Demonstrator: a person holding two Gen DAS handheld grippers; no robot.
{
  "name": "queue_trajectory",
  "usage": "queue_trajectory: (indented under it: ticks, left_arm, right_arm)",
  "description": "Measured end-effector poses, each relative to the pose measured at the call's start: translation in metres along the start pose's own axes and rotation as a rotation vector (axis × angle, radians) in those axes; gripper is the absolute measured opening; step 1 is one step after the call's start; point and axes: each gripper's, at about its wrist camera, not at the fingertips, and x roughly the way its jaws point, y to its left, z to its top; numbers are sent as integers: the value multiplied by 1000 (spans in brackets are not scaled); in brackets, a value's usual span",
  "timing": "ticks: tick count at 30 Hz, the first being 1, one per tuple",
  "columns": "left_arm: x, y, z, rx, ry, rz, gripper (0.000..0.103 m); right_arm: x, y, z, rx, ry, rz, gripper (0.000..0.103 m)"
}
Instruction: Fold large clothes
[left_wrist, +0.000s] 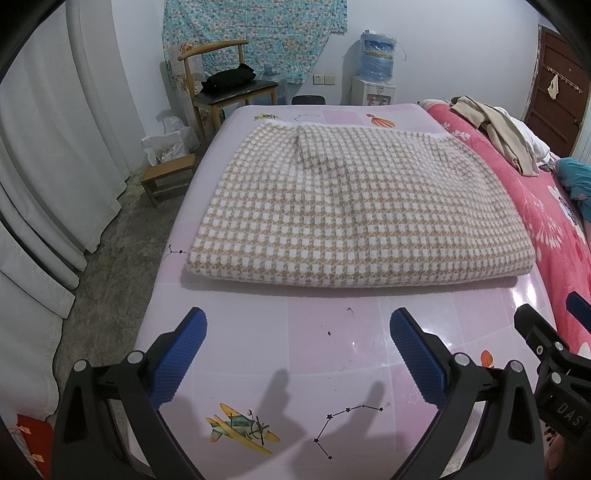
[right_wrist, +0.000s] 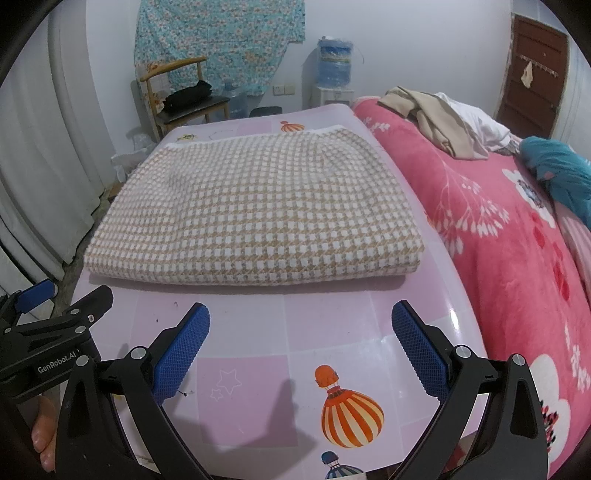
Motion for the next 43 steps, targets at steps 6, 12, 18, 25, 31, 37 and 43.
queue_trajectory:
  ticks: [6, 12, 18, 25, 31, 37, 43]
  left_arm:
    - [0, 1, 0, -1, 0, 0, 98]
    - [0, 0, 0, 1, 0, 0, 98]
    - [1, 0, 0, 0, 0, 0, 98]
    - [0, 0, 0, -1, 1, -1, 98]
    - [0, 0, 0, -2, 2, -2, 98]
    - [1, 0, 0, -9, 6, -6, 98]
    - [3, 1, 1, -17, 13, -8, 98]
  right_arm:
    - [0, 1, 0, 1, 0, 2, 95]
    - [1, 1, 0, 1, 0, 1, 95]
    - [1, 1, 0, 0, 1, 2, 95]
    - [1, 2, -1, 1, 2, 4, 95]
    - [1, 1, -1, 0, 4, 5, 95]
    - [1, 2, -1, -1, 4, 4, 95]
    - [2, 1, -2, 0, 7, 7, 95]
